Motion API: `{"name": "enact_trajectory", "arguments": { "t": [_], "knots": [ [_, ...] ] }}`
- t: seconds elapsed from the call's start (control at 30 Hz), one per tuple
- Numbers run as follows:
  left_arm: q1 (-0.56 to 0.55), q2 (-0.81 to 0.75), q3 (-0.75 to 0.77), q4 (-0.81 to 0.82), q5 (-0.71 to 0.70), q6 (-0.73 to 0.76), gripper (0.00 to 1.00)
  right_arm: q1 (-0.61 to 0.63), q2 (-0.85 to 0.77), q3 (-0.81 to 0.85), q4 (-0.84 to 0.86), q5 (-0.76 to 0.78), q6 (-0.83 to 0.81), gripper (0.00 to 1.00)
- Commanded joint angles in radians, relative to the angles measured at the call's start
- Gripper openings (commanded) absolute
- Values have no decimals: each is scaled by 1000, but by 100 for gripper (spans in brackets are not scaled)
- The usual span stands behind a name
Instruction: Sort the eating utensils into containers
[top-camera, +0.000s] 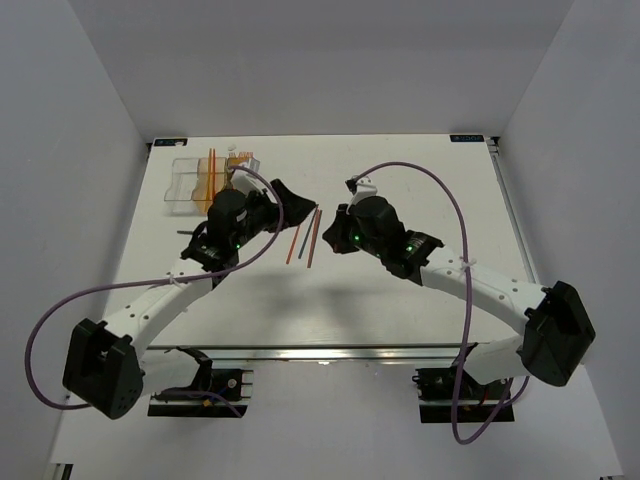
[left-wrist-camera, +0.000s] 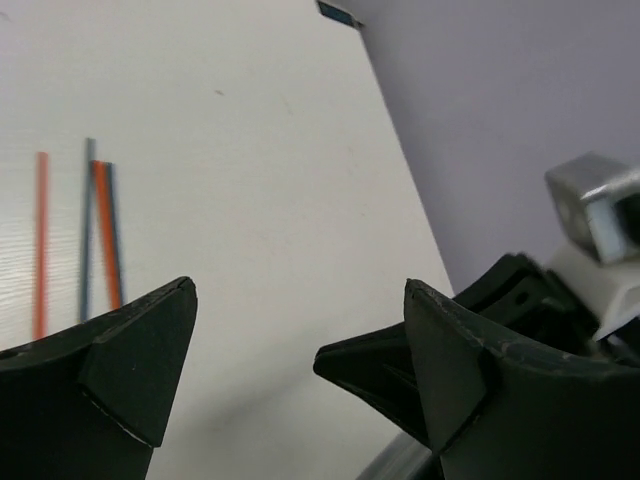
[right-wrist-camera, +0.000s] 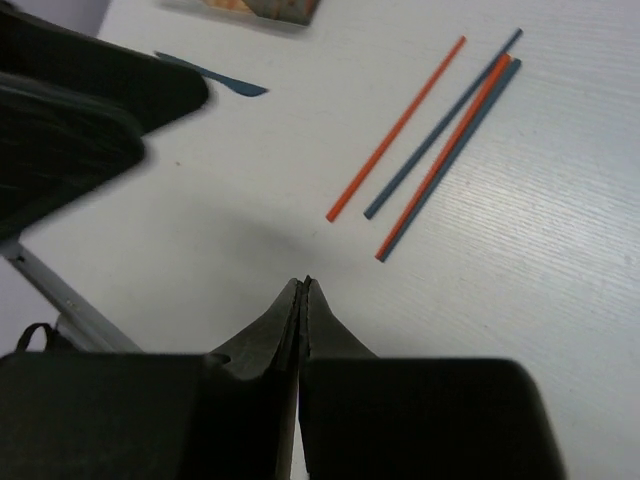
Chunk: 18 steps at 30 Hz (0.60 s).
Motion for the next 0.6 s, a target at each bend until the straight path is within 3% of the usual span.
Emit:
{"name": "enact_trajectory", "arguments": {
  "t": [0.0,0.03,0.07,0.13,0.23,0.37,0.57],
  "knots": [
    [7,-109,129,-265,-281,146,95,4,30,27,-53,91,31,0],
    [10,-118,162,-378,-330,221,97,4,30,27,-60,96,38,8],
    [12,-118,239,-434,-416,263,98,4,25,29,-59,100,44,37],
    [25,-97,311,-598,-504,366,98,2,11,29,-62,138,46,59],
    [111,-25,428,-784,-650,355,98,-15,5,56,-103,168,20,66],
    [312,6,434,-855,-666,156,98,-59,22,76,-158,123,-32,73],
    [365,227,564,-1042,-898,-204,98,-167,53,50,-204,16,-78,79]
  ]
}}
